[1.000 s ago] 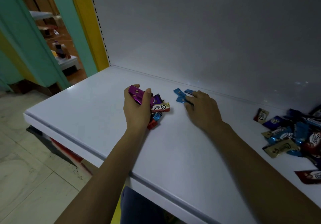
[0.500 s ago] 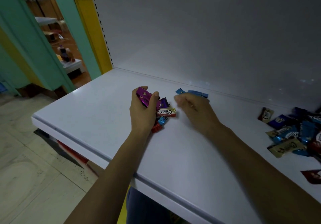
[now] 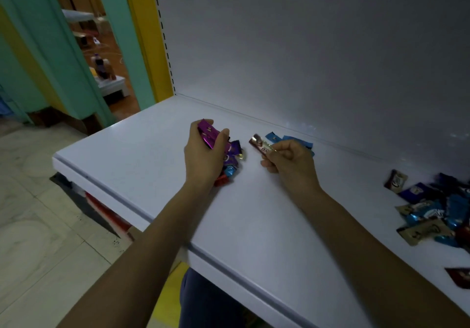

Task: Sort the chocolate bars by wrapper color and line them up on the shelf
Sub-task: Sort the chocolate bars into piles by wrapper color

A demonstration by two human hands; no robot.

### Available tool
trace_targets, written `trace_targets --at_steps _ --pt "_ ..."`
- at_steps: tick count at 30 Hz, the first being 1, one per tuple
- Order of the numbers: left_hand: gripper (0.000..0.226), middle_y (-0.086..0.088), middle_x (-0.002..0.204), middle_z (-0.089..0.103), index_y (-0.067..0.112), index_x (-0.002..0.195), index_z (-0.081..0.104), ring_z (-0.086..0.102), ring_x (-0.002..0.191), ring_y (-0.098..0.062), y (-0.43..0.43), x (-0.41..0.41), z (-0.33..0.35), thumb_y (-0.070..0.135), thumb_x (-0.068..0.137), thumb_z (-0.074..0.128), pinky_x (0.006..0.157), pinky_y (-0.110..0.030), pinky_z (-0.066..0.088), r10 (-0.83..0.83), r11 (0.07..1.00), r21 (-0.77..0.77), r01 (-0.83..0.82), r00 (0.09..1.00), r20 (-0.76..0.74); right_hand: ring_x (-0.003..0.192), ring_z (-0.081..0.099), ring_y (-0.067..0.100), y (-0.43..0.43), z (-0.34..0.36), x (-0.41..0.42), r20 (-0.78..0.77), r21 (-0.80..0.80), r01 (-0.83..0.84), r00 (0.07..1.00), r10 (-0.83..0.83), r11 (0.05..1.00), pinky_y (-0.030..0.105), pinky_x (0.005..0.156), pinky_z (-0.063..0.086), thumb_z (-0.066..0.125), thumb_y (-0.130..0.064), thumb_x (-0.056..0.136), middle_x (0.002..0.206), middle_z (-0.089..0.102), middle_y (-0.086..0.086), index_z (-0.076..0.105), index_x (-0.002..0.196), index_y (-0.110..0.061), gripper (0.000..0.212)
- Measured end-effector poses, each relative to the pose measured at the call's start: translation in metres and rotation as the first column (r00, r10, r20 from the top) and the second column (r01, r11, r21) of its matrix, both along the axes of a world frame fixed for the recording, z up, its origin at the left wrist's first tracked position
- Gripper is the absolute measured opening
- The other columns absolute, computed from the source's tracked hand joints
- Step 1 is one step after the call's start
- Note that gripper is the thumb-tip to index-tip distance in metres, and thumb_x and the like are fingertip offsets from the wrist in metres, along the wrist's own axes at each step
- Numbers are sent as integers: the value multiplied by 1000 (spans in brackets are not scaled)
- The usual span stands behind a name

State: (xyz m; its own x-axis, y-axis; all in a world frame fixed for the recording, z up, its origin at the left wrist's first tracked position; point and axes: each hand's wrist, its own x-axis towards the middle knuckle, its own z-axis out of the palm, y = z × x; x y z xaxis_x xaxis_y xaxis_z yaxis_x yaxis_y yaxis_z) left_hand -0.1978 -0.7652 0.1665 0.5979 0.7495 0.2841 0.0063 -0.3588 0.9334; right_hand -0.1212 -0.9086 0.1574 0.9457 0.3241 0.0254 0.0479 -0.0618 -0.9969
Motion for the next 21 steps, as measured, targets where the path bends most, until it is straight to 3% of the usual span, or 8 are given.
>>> trace_targets --at_steps 3,6,8,10,13,16,18,21 --pt "29 16 90 53 20 117 49 55 78 1 33 -8 -1 29 92 62 65 -3 38 77 995 73 -75 997 -29 68 65 11 18 1 9 51 -202 -19 998 30 979 26 60 47 64 -6 83 77 70 2 62 78 -19 14" --pt "33 3 103 58 17 121 50 58 93 -12 52 -12 -8 30 93 61 73 -17 43 161 986 -35 -161 987 0 61 56 8 55 10 25 170 -249 5 985 38 969 25 56 43 70 -10 78 69 64 -6 72 79 -16 6" --pt "32 3 103 59 18 119 50 59 92 -12 55 -9 -10 30 92 61 74 -15 44 163 985 -51 -162 987 9 62 54 6 83 14 35 318 -280 66 948 27 958 21 57 40 69 -11 80 68 61 -11 74 82 -15 7" --pt "32 8 98 58 18 120 49 57 87 -6 55 -7 -10 30 93 60 70 -7 42 161 986 -52 -160 987 17 73 60 13 109 13 43 423 -310 138 906 6 941 23 62 46 66 -11 84 81 67 -4 74 85 -16 9" --pt "30 20 90 51 19 119 48 54 81 3 56 -6 -13 30 94 59 69 -5 40 173 984 -56 -170 984 35 89 60 22 128 -2 52 608 -571 235 765 213 787 34 74 51 56 -21 92 97 65 5 71 94 -13 17" --pt "29 24 88 47 21 119 47 52 78 7 55 -5 -14 31 95 58 67 -3 39 168 985 -45 -166 985 39 93 54 26 128 -13 51 651 -685 274 647 398 675 38 78 43 44 -28 98 100 59 12 66 98 -5 32" --pt "30 24 88 47 19 121 47 52 78 7 55 -5 -14 31 95 57 69 -7 40 163 986 -53 -160 986 45 96 54 28 124 -12 50 640 -685 239 650 410 689 37 79 42 45 -27 98 104 59 13 65 104 -5 30" --pt "31 25 88 47 19 122 47 52 77 7 52 -6 -13 32 95 56 65 -2 38 146 989 -36 -144 989 39 110 50 28 115 -10 44 612 -682 200 682 400 703 37 90 38 50 -26 95 119 57 11 57 124 -10 34"
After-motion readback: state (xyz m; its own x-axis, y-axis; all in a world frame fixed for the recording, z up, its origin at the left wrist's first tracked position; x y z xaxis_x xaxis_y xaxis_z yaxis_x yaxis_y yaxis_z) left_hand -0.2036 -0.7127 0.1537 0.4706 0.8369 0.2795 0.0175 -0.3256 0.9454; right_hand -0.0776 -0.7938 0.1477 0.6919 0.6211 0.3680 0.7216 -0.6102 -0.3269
